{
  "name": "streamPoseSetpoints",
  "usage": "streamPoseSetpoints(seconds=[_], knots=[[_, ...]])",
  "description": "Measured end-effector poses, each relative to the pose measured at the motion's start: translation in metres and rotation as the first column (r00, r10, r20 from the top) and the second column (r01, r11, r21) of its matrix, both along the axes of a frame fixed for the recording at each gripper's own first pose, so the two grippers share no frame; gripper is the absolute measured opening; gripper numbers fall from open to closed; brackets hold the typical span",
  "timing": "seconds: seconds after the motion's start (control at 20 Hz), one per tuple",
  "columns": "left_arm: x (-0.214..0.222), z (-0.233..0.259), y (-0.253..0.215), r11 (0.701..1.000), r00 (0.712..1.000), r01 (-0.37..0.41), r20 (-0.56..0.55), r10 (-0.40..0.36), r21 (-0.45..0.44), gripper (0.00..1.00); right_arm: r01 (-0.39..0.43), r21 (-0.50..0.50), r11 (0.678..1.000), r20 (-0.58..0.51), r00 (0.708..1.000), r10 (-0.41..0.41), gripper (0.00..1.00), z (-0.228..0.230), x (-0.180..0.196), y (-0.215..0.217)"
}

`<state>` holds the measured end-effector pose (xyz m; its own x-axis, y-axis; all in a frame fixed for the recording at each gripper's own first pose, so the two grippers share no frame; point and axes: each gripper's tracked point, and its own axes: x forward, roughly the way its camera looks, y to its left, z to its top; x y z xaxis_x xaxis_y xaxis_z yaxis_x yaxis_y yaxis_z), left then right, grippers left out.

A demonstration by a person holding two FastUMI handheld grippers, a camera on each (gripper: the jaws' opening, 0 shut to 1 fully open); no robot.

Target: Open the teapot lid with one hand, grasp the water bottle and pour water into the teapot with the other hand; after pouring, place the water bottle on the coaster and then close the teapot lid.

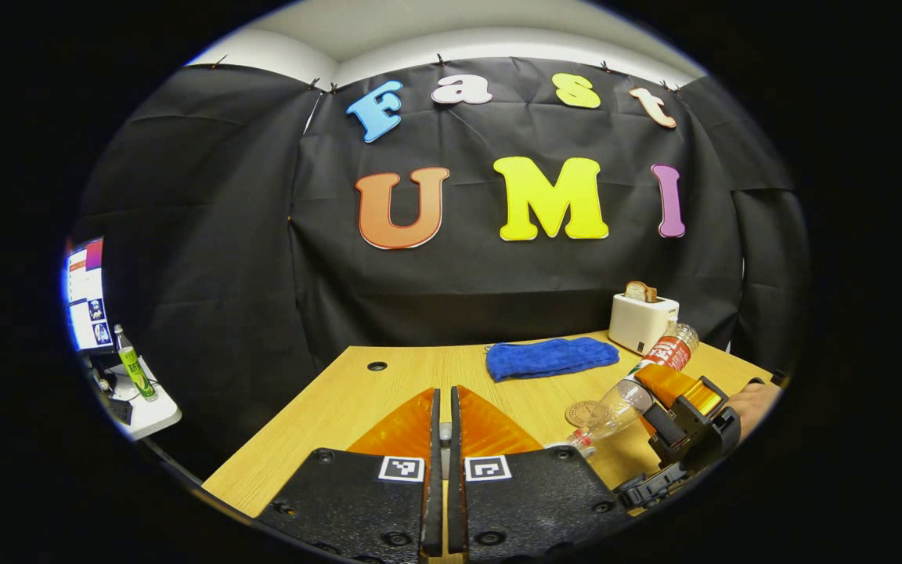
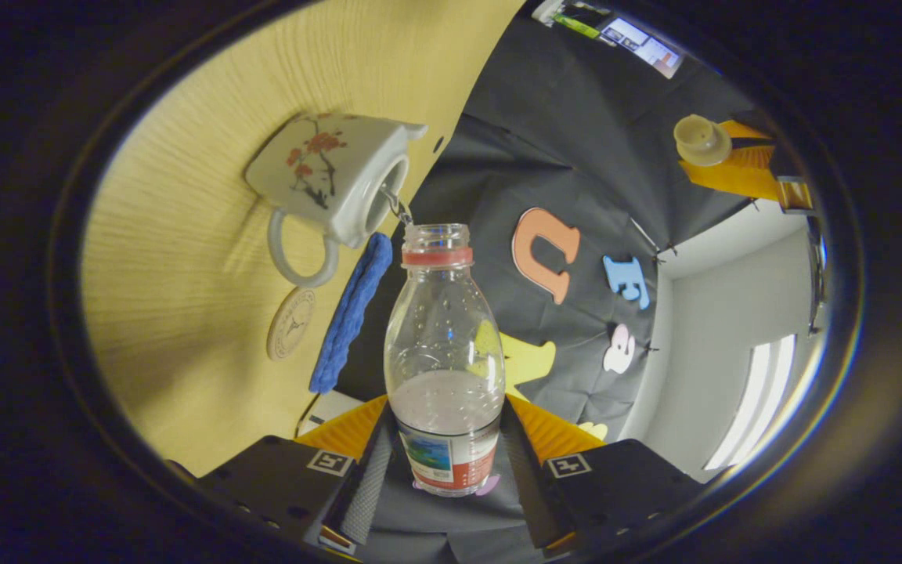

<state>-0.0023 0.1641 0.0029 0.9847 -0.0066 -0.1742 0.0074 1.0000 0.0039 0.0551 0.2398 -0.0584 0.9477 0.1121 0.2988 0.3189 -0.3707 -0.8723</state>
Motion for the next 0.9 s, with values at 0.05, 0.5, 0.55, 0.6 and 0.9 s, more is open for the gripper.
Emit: streamPoseSetpoints(seconds=[0.05, 0.5, 0.55, 0.6, 0.9], knots=[[0.000, 0.000, 0.000, 1.000, 1.000, 0.002, 0.000, -0.002, 0.002, 0.05, 0.000, -0.015, 1.000, 0.013, 1.000, 0.000, 0.76, 0.000, 0.000, 0.002], [0.000, -0.001, -0.005, 1.000, 1.000, 0.013, -0.002, -0.013, 0.027, 0.05, -0.043, -0.123, 0.991, 0.089, 0.995, 0.054, 0.76, 0.003, -0.004, 0.008], [0.000, 0.000, -0.006, 0.999, 1.000, 0.010, -0.001, -0.010, 0.030, 0.05, -0.044, -0.123, 0.991, 0.092, 0.994, 0.056, 0.74, 0.005, -0.004, 0.009], [-0.001, 0.000, -0.005, 1.000, 1.000, 0.011, -0.002, -0.011, 0.029, 0.05, -0.045, -0.123, 0.991, 0.097, 0.994, 0.058, 0.74, 0.006, -0.005, 0.010], [0.000, -0.001, -0.003, 1.000, 1.000, 0.010, -0.001, -0.010, 0.023, 0.05, -0.063, -0.116, 0.991, 0.115, 0.990, 0.076, 0.76, 0.011, -0.003, 0.011]])
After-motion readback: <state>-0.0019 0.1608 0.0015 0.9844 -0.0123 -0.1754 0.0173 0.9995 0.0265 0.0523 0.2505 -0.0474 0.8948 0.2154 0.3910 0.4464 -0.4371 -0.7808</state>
